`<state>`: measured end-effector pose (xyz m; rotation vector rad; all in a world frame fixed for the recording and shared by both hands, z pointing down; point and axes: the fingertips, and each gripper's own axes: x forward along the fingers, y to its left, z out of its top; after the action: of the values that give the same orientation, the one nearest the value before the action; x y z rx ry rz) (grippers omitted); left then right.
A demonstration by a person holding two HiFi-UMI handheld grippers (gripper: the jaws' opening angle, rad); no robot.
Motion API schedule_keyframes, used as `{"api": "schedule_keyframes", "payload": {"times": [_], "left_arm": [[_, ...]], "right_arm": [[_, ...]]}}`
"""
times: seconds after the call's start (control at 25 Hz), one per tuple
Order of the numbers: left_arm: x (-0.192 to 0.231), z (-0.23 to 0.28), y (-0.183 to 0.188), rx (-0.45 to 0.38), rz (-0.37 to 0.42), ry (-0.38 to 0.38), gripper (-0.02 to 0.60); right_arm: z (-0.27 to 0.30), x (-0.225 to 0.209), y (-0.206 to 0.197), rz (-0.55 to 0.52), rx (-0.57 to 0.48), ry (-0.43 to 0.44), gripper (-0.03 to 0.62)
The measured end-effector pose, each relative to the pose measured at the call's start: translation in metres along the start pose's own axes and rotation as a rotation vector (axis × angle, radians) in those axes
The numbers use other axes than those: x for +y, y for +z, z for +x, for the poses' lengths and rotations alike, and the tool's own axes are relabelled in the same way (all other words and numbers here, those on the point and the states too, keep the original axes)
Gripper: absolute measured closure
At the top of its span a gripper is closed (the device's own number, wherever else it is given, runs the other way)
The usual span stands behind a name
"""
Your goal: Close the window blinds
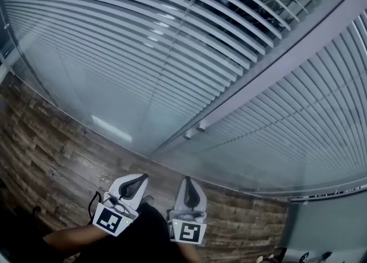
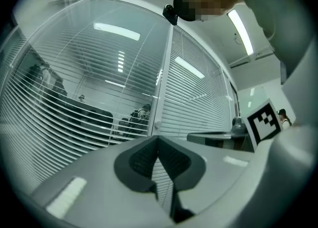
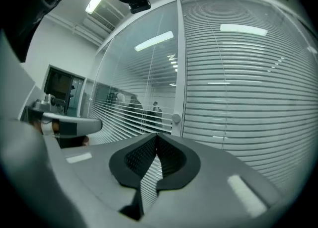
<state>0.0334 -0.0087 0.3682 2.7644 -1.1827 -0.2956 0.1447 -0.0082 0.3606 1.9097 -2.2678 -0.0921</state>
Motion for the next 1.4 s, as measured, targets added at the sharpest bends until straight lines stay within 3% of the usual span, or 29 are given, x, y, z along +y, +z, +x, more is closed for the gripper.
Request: {"api": "schedule_keyframes", "payload": {"times": [0.16, 0.4, 0.8, 1.08, 1.4], "left_arm": [[0.0, 0.011, 0.004, -0.004, -0.001, 0.012, 0.583], [0.016, 0.017, 0.006, -0.023, 0.009, 0.034, 0.583], [0.037, 0.027, 0.006, 0.0, 0.018, 0.055, 0.583], [0.042, 0.031, -0.021, 0.016, 0.026, 0.053, 0.583], [0.042, 0.04, -0.036, 0.019, 0.035, -0.009, 0.583]], "right_arm": [[0.028, -0.009, 0.024, 0.042, -0.039, 0.024, 0.591], [0.072, -0.018, 0.034, 0.075, -0.056, 0.005, 0.531], [0.123, -0.051, 0.025, 0.202, -0.03, -0.114, 0.437], [0.138, -0.062, -0.003, 0.219, -0.035, -0.149, 0.448], [0.141, -0.065, -0.024, 0.214, -0.014, -0.195, 0.465]]}}
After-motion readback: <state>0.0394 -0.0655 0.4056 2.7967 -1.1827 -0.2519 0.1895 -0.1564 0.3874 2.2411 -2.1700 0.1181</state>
